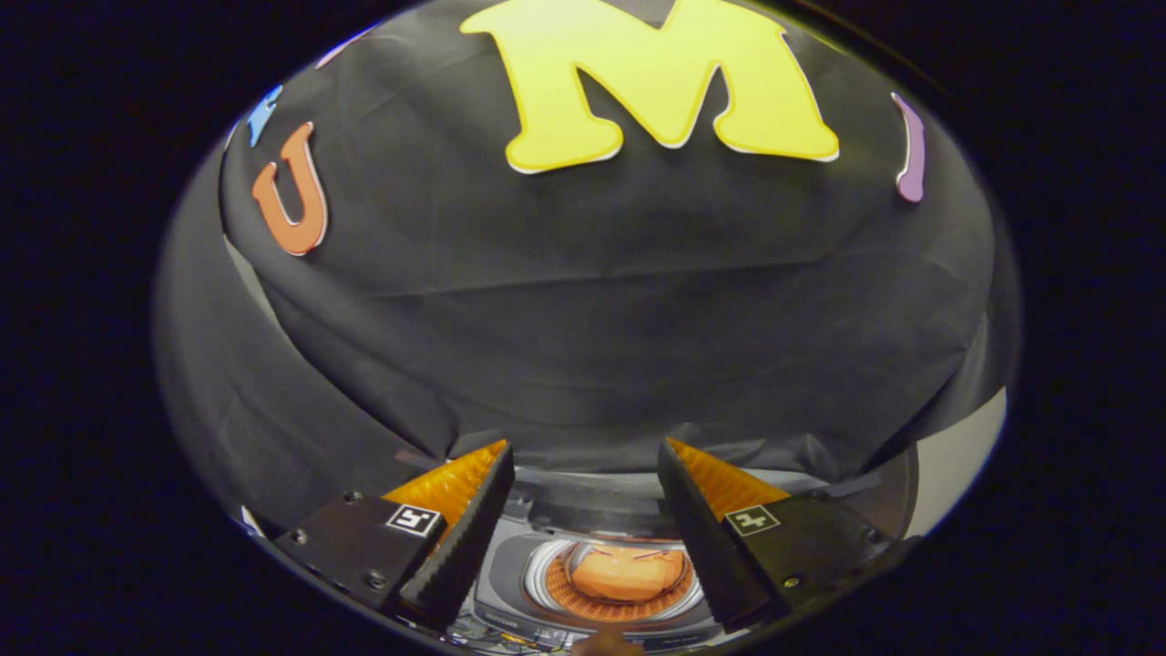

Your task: Put the clothes into the washing machine and then close the washing machine lid.

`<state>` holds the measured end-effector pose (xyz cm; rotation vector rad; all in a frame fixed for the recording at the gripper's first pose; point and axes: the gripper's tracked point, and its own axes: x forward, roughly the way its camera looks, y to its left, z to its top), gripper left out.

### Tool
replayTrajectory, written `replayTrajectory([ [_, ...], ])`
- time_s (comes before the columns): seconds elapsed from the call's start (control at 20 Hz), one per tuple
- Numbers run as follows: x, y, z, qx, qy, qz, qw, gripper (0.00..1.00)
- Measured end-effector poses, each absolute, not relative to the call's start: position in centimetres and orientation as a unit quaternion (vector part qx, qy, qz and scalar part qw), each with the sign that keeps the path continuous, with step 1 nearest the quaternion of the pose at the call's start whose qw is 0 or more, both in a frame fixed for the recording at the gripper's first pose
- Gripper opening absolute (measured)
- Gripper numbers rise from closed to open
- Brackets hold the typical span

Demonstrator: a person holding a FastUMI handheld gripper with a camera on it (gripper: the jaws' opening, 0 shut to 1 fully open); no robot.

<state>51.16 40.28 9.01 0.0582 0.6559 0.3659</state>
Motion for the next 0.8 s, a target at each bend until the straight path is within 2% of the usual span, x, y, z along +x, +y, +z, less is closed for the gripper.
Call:
replayTrajectory([
  [0.4,54.5,40.5,5.4,0.032,0.349,0.153,0.924,0.98],
  [0.8,55.5,40.7,4.2,-0.01,0.323,0.143,0.935,1.0],
])
